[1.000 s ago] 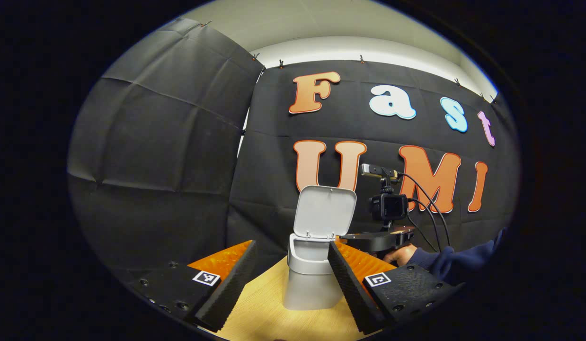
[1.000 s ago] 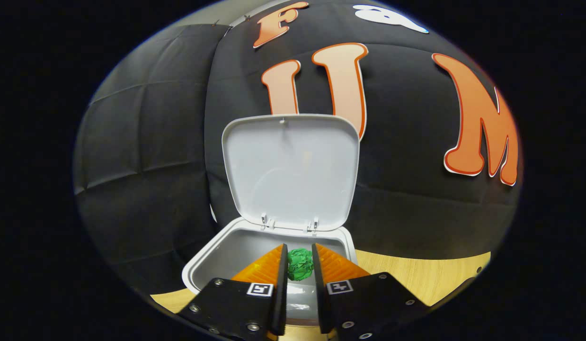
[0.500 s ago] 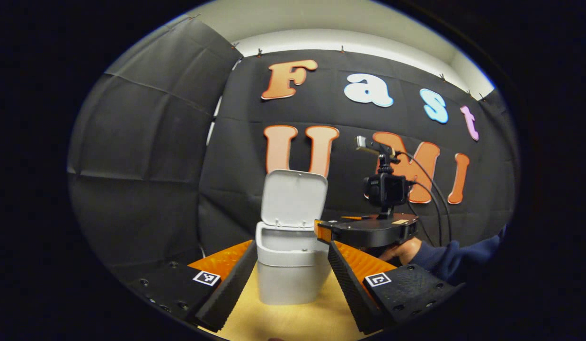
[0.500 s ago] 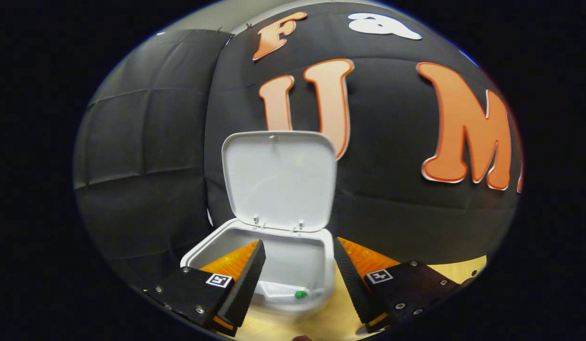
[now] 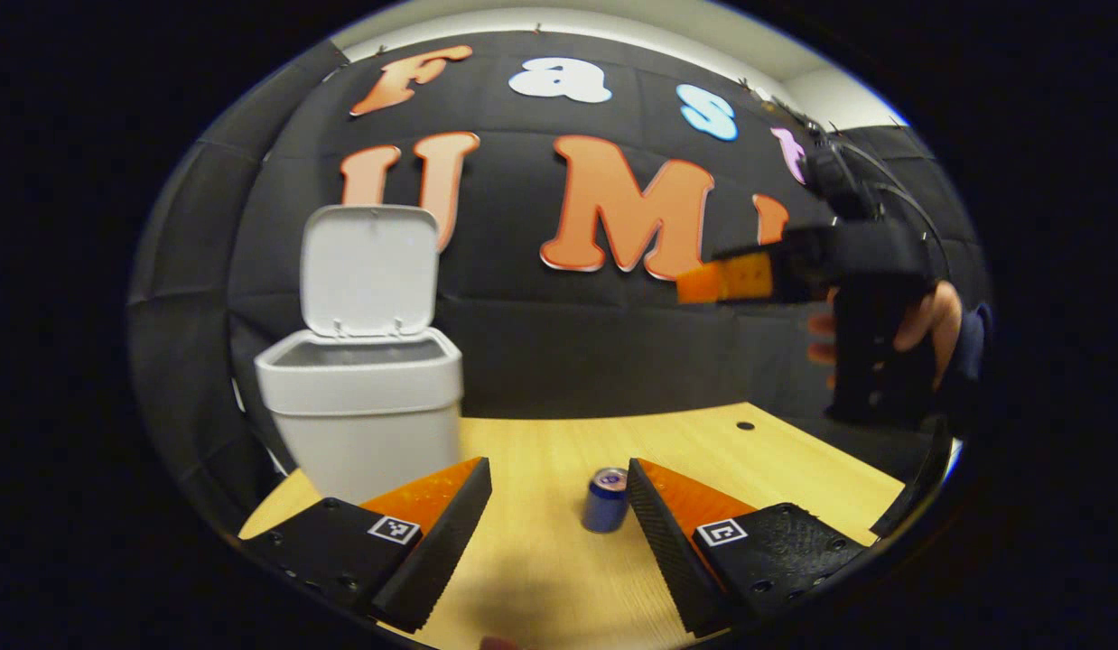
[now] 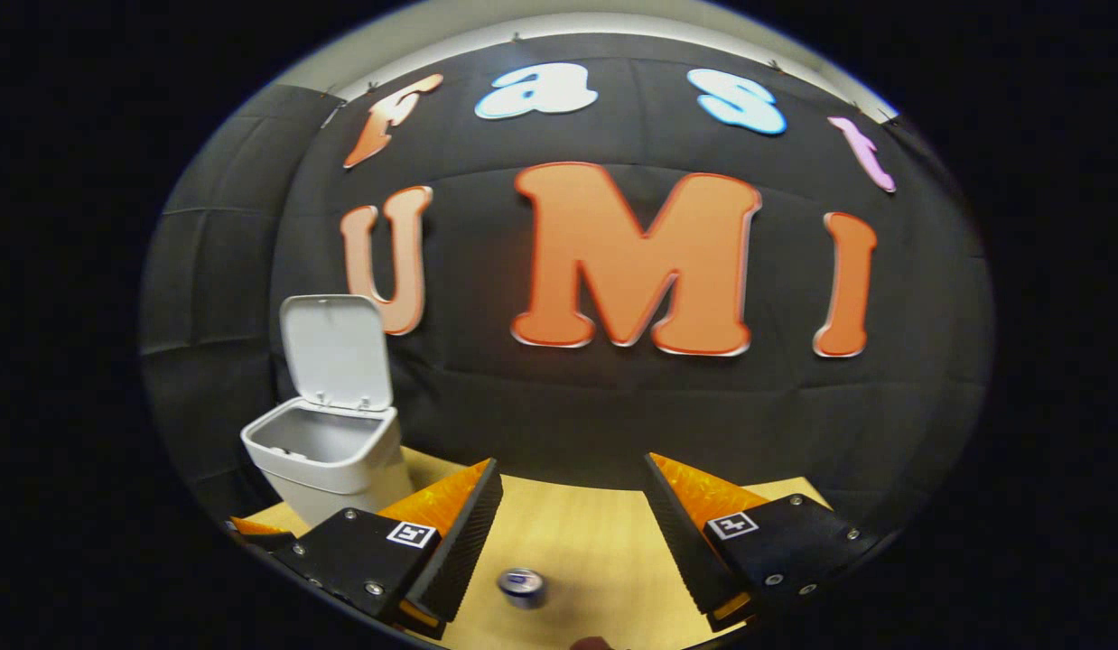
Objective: Press the lid of the desktop garbage bin to open it, pick up the crumpled paper on the desktop and throw it into the bin, then pick up the pop can on the desktop and drop it into the bin, and finally close the garbage bin lid.
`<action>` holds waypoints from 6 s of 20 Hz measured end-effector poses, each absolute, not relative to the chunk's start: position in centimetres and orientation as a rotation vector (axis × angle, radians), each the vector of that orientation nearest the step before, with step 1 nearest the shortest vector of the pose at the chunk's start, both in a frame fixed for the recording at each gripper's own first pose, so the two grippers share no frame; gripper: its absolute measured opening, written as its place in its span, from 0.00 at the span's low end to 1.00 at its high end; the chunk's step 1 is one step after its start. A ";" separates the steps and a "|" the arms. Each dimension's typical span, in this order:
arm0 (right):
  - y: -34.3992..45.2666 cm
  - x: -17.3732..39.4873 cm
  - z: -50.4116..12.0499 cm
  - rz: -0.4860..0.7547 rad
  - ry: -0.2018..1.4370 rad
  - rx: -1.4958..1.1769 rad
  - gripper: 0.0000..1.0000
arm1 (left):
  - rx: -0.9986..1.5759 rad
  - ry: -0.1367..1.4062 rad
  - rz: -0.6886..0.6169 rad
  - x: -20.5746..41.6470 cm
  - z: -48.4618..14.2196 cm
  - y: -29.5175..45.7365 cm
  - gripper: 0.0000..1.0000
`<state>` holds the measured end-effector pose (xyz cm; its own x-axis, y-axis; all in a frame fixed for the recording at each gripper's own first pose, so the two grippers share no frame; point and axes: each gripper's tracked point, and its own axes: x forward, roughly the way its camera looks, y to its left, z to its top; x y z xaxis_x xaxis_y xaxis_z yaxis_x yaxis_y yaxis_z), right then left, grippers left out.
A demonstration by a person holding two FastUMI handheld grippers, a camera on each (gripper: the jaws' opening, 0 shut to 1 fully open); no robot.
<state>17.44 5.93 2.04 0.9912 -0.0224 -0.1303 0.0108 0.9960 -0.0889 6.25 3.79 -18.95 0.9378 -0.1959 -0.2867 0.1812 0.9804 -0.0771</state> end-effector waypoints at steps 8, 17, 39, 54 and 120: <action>-4.1 14.0 -0.5 -0.210 0.199 -0.095 0.94 | 0.048 0.467 -0.281 11.4 -33.4 -3.2 0.96; -5.5 13.8 -2.1 -0.240 0.228 -0.122 0.94 | 0.105 0.470 -0.306 17.4 -39.3 -5.4 0.96; -2.0 13.9 -1.8 -0.161 0.208 -0.050 0.94 | 0.049 0.267 -0.139 17.7 -10.9 5.4 0.80; 0.0 14.4 -2.3 -0.145 0.224 -0.068 0.94 | 0.084 0.232 0.167 26.5 -9.5 27.1 0.80; -2.3 12.6 -4.8 -0.161 0.256 -0.004 0.94 | -0.015 0.550 0.126 20.6 -11.8 25.7 0.98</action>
